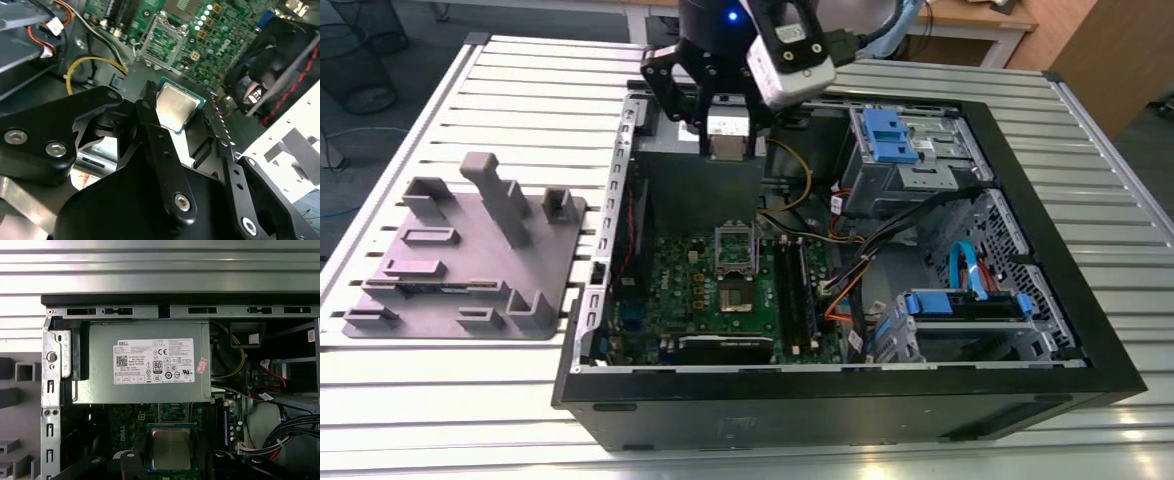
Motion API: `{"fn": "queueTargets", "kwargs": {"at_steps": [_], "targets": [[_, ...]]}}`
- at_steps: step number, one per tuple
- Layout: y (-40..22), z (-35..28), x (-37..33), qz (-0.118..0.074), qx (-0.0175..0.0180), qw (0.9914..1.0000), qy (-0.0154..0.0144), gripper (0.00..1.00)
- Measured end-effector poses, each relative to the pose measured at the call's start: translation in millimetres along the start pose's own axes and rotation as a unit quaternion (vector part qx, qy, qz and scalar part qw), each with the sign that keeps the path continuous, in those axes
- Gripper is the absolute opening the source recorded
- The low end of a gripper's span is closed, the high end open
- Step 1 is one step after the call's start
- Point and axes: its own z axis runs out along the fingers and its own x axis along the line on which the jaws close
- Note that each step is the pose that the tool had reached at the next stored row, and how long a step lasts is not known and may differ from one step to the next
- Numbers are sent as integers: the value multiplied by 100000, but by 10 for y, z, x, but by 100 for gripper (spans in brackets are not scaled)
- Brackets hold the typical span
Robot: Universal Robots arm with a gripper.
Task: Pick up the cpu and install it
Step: 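Pick up the cpu and move it towards the insertion slot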
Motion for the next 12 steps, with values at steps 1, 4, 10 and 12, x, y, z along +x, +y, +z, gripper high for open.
{"fn": "queueTargets", "kwargs": {"at_steps": [1, 4, 10, 12], "targets": [[1, 1, -21, 3, 3, 100000, 0, 47], [1, 1, -40, 5, -2, 100000, -2, 47], [2, 1, -41, 8, -1, 100000, -2, 47], [-4, 1, -43, -2, 2, 100000, -1, 47]]}}
